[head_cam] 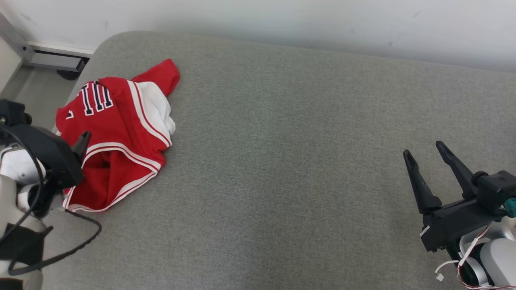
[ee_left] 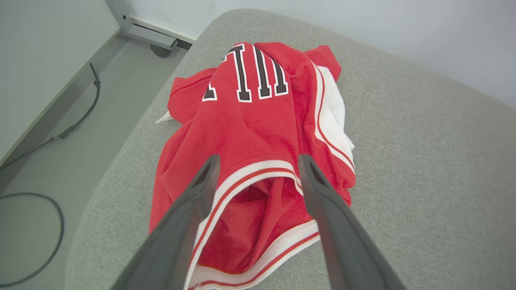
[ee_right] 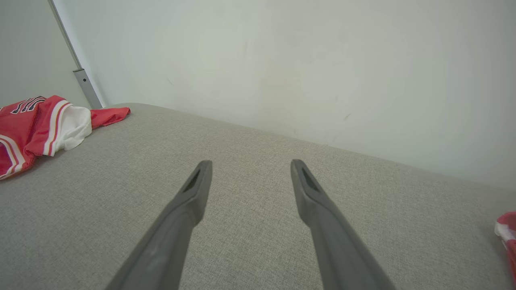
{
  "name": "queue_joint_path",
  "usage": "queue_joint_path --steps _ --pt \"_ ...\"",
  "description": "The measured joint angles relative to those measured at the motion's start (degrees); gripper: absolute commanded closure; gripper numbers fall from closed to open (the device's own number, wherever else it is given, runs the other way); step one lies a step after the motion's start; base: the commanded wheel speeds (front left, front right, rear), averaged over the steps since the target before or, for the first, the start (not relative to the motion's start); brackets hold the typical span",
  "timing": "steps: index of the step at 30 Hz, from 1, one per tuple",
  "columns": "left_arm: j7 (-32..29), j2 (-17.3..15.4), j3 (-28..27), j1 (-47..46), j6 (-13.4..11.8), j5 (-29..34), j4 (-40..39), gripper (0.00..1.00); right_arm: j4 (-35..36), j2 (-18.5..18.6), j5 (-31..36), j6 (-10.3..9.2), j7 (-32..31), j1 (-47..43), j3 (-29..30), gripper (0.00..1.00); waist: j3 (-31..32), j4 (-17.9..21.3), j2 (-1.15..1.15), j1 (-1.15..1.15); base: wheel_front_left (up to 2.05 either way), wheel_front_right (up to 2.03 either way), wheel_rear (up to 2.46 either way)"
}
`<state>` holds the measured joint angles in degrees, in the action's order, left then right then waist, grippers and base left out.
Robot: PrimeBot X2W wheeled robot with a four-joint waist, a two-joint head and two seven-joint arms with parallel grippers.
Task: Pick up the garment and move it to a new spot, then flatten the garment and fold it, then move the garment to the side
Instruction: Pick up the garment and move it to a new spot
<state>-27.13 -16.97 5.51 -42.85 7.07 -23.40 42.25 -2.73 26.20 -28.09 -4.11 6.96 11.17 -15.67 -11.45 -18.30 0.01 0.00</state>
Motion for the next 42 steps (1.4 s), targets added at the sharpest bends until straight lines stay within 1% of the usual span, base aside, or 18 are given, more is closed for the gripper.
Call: queue_joint_path --steps 5,9,15,23,24,25,26,27,28,35,39,42 --pt "-3.70 -0.97 0.05 -1.88 0.01 -0.24 4.98 0.00 1.33 0.99 0.05 -0.24 -1.01 0.03 0.34 0.00 -1.35 1.07 0.00 0.00 0.00 0.00 0.00" --pt "-4.68 -1.16 -0.40 -2.44 0.01 -0.35 7.44 0.00 2.16 1.58 0.27 -0.25 -1.71 0.27 0.67 0.00 -2.43 1.86 0.00 0.00 0.00 0.00 0.00" --pt "-5.71 -1.05 -0.36 -4.43 0.01 -0.36 10.61 0.00 3.90 2.77 0.49 -0.45 -2.47 1.09 1.41 0.00 -4.27 2.73 0.00 0.00 0.00 0.00 0.00" --pt "-7.64 0.04 1.09 -5.82 0.02 -0.31 14.54 0.00 5.10 3.19 0.99 -0.52 -3.53 1.46 1.56 0.00 -6.59 3.33 0.00 0.00 0.00 0.00 0.00" --pt "-7.65 0.47 1.13 -5.82 0.02 -0.31 14.94 0.03 5.25 3.28 0.99 -0.67 -3.85 1.46 1.59 0.00 -6.81 3.36 0.00 0.00 0.00 0.00 0.00" --pt "-7.84 0.80 1.27 -5.91 0.02 -0.31 15.41 0.53 5.36 3.36 0.99 -0.76 -3.97 1.48 1.62 0.00 -7.02 3.39 0.00 0.00 0.00 0.00 0.00" --pt "-8.25 1.08 1.66 -6.05 0.02 -0.30 15.95 0.73 5.32 3.44 1.00 -0.87 -3.98 1.48 1.72 0.00 -7.20 3.40 0.00 0.00 0.00 0.00 0.00" --pt "-8.33 1.30 1.88 -6.16 0.02 -0.30 16.28 0.73 5.31 3.52 0.99 -0.92 -4.01 1.49 1.83 0.00 -7.32 3.38 0.00 0.00 0.00 0.00 0.00" --pt "-8.33 1.51 2.02 -6.37 0.02 -0.30 16.60 1.00 5.31 3.58 0.99 -0.92 -4.10 1.49 1.90 0.00 -7.40 3.33 0.00 0.00 0.00 0.00 0.00" --pt "-8.13 1.41 2.63 -7.26 0.07 -0.16 18.29 1.00 5.36 3.64 0.99 -0.93 -4.49 2.22 2.18 0.00 -7.55 3.09 0.00 0.00 0.00 0.00 0.00" --pt "-6.98 1.74 2.96 -9.56 0.08 -0.26 18.59 1.00 4.81 3.63 0.99 -1.00 -4.49 2.21 2.25 0.00 -6.94 2.66 0.00 0.00 0.00 0.00 0.00" --pt "-5.78 3.14 2.90 -11.19 0.07 -2.05 17.91 1.00 4.13 3.37 0.97 -1.00 -4.44 2.22 2.23 0.00 -6.24 2.44 -0.01 -0.01 0.00 0.00 0.00"
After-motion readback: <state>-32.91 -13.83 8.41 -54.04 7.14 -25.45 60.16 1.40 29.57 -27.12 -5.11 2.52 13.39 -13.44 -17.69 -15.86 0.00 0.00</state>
